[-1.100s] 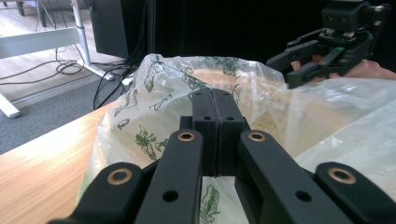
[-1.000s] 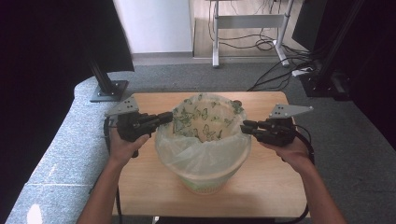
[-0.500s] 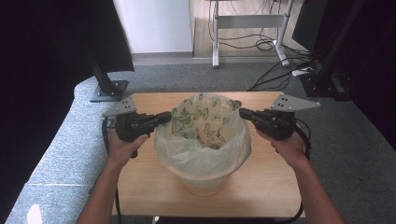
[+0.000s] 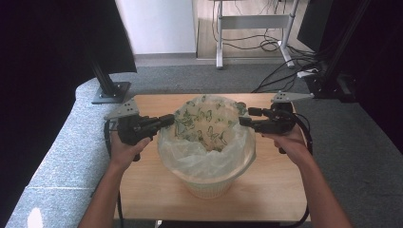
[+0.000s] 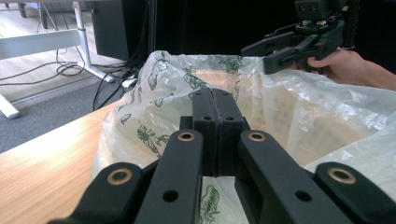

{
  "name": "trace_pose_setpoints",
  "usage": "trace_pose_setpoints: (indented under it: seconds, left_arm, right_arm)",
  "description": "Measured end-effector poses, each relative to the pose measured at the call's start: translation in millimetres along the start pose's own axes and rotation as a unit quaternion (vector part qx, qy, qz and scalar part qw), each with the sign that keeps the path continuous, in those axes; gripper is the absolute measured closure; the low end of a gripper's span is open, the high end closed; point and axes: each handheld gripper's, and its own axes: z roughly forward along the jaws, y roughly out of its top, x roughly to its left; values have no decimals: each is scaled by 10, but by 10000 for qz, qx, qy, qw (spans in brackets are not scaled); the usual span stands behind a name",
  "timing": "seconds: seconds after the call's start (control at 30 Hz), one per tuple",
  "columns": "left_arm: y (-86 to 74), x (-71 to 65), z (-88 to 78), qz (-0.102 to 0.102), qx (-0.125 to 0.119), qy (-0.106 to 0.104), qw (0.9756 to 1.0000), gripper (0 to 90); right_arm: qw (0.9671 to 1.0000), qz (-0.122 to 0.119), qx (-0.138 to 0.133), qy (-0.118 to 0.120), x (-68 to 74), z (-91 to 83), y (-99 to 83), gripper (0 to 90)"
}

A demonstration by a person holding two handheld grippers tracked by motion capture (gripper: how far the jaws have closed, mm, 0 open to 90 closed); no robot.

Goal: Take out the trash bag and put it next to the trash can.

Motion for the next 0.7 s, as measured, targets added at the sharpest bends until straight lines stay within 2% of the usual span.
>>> trace_pose_setpoints:
  seconds: [0.17,0.23,0.33,0.53,0.7]
  left_arm:
    - [-11,13,-16,-11,-12,13,10000,894]
    - [-14,11,-18,-9,-14,17,10000,894]
    - [-16,4,-16,0,-14,20,10000,894]
    - [-16,12,-8,-3,-10,26,10000,894]
    - [-5,-3,26,-12,-33,-22,10000,895]
  right_arm:
    - [9990,-298,194,-276,53,57,-25,790]
    - [9984,-308,210,-429,66,66,-21,861]
    - [9983,-338,115,-457,70,65,-5,884]
    - [9971,-545,-291,-441,155,26,28,890]
    - [9946,-667,-667,-423,239,-16,66,892]
